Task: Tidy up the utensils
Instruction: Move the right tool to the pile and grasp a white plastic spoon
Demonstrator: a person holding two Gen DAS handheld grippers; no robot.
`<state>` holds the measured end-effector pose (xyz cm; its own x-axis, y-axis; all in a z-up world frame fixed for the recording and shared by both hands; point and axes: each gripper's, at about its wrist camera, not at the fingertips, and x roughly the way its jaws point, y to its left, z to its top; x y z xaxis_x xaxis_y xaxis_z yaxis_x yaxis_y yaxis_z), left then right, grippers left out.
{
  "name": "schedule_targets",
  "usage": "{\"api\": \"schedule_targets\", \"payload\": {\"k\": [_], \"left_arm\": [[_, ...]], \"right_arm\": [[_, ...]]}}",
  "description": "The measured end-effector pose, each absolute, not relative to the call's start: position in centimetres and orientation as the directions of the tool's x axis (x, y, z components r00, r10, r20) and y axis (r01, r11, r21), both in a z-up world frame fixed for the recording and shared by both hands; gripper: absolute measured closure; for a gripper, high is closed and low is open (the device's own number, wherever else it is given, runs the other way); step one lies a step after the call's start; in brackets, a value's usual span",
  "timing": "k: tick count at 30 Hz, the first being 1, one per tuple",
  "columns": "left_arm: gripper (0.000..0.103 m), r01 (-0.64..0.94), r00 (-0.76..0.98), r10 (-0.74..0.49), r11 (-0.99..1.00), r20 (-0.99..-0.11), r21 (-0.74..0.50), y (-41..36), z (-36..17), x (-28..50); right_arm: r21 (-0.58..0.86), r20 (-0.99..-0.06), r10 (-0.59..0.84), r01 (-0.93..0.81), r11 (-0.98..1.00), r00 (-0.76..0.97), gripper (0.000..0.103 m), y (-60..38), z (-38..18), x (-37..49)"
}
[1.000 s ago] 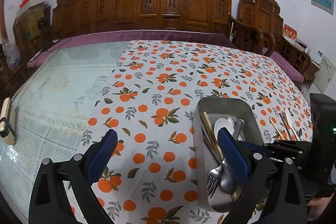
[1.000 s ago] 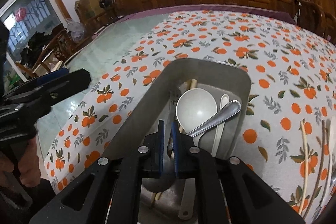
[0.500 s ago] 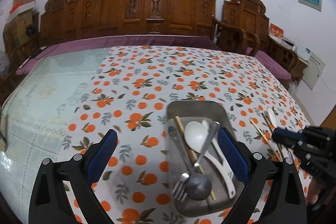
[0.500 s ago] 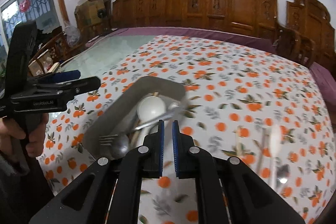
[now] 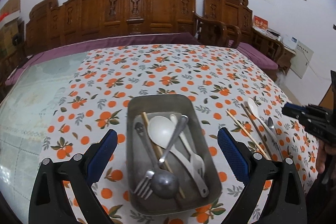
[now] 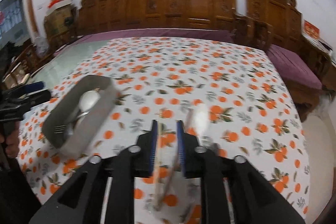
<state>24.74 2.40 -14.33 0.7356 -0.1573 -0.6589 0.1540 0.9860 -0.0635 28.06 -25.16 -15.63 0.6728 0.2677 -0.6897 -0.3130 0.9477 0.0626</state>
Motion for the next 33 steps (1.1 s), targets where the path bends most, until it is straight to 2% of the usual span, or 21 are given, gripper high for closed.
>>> {"api": "schedule_targets", "payload": {"k": [6, 9, 22, 30, 33], "left_arm": [[0.011, 0.190, 0.732, -0.194, 0.979, -0.653, -0.078, 0.5, -14.4, 24.0], [0.011, 0.205, 0.730, -0.202, 0.976, -0.653, -0.072, -0.3, -14.5, 23.6], [0.011, 0.231, 0.719, -0.192, 0.972, -0.668, -0.030, -3.1, -15.2, 23.1], [0.011, 0.225, 0.709, -0.170, 0.974, -0.685, -0.009, -4.3, -15.7, 23.0], [0.011, 0.230, 0.694, -0.167, 0.973, -0.700, -0.003, -5.5, -16.0, 22.8]], "right_arm": [[0.037, -0.719, 0.184, -0.229, 0.973, 0.670, 0.078, -28.2, -18.5, 28.7], [0.079, -0.747, 0.193, -0.203, 0.976, 0.636, 0.078, -29.4, -20.3, 29.0], [0.031, -0.803, 0.218, -0.326, 0.945, 0.554, 0.079, -26.3, -23.3, 32.4], [0.013, -0.840, 0.197, -0.344, 0.939, 0.505, 0.079, -26.0, -24.5, 33.9], [-0.007, -0.840, 0.185, -0.352, 0.936, 0.509, 0.091, -25.7, -24.6, 34.0]]}}
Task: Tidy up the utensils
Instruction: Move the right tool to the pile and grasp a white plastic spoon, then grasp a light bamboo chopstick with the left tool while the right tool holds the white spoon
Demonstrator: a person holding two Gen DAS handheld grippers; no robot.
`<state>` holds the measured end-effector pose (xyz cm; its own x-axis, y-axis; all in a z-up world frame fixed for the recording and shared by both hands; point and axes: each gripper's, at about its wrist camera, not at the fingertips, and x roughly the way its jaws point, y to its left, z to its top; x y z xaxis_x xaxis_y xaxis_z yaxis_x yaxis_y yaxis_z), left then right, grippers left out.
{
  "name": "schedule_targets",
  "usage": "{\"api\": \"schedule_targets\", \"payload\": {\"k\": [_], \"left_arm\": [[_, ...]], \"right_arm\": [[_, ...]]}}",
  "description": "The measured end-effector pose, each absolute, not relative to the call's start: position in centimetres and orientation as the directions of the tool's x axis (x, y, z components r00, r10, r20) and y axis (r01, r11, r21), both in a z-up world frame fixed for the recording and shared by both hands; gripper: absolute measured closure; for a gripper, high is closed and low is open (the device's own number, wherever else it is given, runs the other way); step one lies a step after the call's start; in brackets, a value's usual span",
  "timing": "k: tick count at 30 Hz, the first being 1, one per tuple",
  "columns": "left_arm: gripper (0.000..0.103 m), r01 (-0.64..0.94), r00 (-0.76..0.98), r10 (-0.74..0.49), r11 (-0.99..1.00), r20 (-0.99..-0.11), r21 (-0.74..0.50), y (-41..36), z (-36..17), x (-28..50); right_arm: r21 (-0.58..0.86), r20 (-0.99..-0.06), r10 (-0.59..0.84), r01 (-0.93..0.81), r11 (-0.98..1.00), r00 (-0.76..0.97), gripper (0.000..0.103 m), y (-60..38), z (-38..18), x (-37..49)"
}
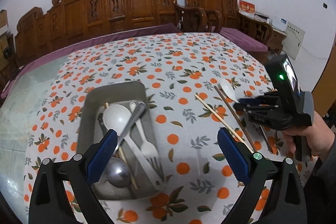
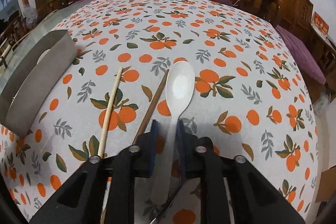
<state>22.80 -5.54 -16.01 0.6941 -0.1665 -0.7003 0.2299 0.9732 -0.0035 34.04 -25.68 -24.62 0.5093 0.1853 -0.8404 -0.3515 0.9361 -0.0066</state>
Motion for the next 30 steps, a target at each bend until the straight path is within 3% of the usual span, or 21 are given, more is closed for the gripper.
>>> {"api": "schedule_targets", "payload": {"k": [6, 13, 21, 26, 28, 30], "left_arm": [[0.011, 0.247, 0.674, -0.163, 0.969, -0.721, 0.011, -8.4, -16.5, 22.3], [0.011, 0.269, 0.639, -0.173, 0.963, -0.749, 0.007, -12.2, -17.7, 23.6], [0.011, 0.269, 0.564, -0.180, 0.963, -0.806, -0.028, -15.0, -20.5, 26.7], [0.011, 0.267, 0.525, -0.134, 0.964, -0.841, 0.013, -17.4, -22.8, 28.4], [0.014, 0.269, 0.521, -0.106, 0.962, -0.847, 0.045, -18.0, -23.4, 28.6], [0.023, 0.266, 0.511, -0.084, 0.962, -0.855, 0.065, -18.2, -23.9, 28.7]], "right_arm": [[0.009, -0.821, 0.209, -0.355, 0.935, 0.531, 0.094, -26.0, -23.8, 33.7], [0.160, -0.721, 0.296, -0.266, 0.951, 0.626, 0.094, -31.3, -20.1, 33.3], [0.198, -0.729, 0.270, -0.184, 0.963, 0.629, 0.094, -35.5, -20.8, 33.3], [0.221, -0.727, 0.276, -0.166, 0.961, 0.629, 0.094, -36.3, -21.2, 33.4], [0.221, -0.726, 0.280, -0.172, 0.960, 0.628, 0.094, -36.1, -21.1, 33.3], [0.218, -0.726, 0.283, -0.180, 0.959, 0.626, 0.094, -35.8, -21.1, 33.2]]}}
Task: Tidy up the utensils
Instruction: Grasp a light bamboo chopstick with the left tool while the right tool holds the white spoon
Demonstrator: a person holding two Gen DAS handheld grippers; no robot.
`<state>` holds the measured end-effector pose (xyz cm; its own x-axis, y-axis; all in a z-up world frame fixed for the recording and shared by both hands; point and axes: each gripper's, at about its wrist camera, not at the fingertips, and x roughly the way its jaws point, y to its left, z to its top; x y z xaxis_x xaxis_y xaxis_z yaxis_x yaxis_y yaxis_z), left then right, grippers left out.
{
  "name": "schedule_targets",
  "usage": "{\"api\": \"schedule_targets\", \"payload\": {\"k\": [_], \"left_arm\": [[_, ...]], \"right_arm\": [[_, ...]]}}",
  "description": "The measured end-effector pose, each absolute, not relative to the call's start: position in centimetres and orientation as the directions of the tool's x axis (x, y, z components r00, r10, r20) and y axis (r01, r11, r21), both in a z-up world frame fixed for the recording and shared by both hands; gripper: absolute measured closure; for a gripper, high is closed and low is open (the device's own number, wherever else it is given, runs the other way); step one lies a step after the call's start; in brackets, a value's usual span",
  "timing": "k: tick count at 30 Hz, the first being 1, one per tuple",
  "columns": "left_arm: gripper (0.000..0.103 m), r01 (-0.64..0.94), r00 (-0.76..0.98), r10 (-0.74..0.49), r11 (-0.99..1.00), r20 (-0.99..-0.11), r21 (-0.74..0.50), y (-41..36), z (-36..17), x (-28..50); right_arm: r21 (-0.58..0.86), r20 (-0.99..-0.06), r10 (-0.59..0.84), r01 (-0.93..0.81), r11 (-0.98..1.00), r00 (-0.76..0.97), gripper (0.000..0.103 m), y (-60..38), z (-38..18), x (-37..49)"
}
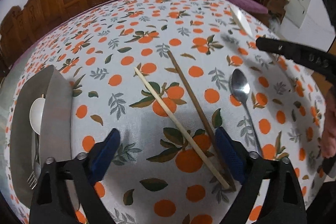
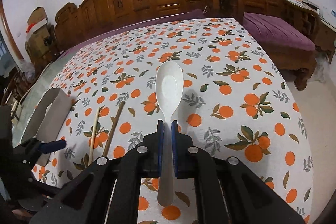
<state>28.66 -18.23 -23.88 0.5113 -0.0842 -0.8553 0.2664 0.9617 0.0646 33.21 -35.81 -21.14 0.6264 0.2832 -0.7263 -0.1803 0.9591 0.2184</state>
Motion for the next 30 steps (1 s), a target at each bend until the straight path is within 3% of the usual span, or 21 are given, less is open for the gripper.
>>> {"api": "schedule_targets", "payload": {"k": [7, 12, 17, 30], "left_arm": [[0.042, 0.242, 0.489, -0.103, 0.970, -0.866, 0.021, -17.1, -24.3, 28.4], [0.074, 0.255, 0.492, -0.095, 0.966, -0.865, 0.039, -17.0, -24.0, 27.7], [0.097, 0.254, 0.482, -0.099, 0.967, -0.871, 0.031, -16.3, -23.9, 27.1], [0.099, 0.254, 0.471, -0.151, 0.967, -0.869, -0.031, -12.5, -22.1, 24.1]], "right_arm": [[0.203, -0.733, 0.281, -0.195, 0.960, 0.620, 0.094, -35.0, -21.2, 32.7], [0.180, -0.744, 0.265, -0.198, 0.964, 0.614, 0.094, -34.1, -21.4, 32.1], [0.149, -0.758, 0.245, -0.206, 0.967, 0.604, 0.094, -33.0, -21.7, 31.0], [0.154, -0.756, 0.254, -0.214, 0.965, 0.603, 0.094, -30.9, -20.1, 28.6]]}}
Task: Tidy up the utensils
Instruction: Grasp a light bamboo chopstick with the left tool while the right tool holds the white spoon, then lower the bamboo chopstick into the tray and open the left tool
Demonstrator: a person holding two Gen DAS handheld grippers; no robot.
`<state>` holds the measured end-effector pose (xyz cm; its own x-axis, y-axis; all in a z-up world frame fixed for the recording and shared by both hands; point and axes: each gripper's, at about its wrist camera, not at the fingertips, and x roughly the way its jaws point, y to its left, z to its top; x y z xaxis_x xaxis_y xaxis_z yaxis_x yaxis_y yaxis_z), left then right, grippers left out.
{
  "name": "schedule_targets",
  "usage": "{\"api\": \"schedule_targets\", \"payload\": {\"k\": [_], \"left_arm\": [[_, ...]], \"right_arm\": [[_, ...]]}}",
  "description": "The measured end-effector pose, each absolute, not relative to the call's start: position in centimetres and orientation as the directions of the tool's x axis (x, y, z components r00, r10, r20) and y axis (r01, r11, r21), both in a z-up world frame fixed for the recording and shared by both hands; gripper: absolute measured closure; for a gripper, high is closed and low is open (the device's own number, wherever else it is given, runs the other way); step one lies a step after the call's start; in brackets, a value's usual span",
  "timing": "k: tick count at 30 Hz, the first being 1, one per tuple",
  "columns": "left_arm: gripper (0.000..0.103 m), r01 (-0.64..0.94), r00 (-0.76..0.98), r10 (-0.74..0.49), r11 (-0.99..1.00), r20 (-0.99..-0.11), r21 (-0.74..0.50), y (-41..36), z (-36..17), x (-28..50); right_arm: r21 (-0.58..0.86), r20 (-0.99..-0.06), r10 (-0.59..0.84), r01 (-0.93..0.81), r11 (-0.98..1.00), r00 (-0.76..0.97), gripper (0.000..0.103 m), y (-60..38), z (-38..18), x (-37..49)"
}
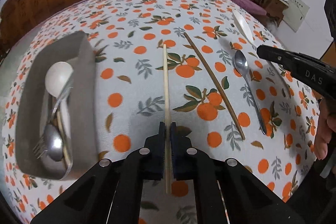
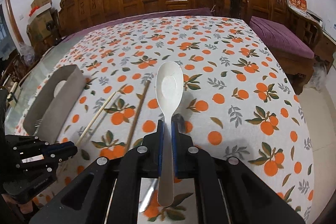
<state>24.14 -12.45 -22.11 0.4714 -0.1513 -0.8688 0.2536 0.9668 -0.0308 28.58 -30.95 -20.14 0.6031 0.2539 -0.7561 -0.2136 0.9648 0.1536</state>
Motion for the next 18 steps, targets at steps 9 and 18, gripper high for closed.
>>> {"api": "schedule_targets", "payload": {"k": [9, 18], "left_arm": [[0.099, 0.245, 0.526, -0.186, 0.968, -0.830, -0.061, -9.9, -18.5, 22.4], [0.099, 0.232, 0.585, -0.192, 0.971, -0.788, -0.064, -7.3, -14.7, 20.1]], "right_arm": [[0.125, -0.750, 0.256, -0.250, 0.960, 0.610, 0.094, -28.1, -18.3, 25.8], [0.091, -0.721, 0.267, -0.293, 0.952, 0.640, 0.094, -25.3, -14.4, 23.2]]}}
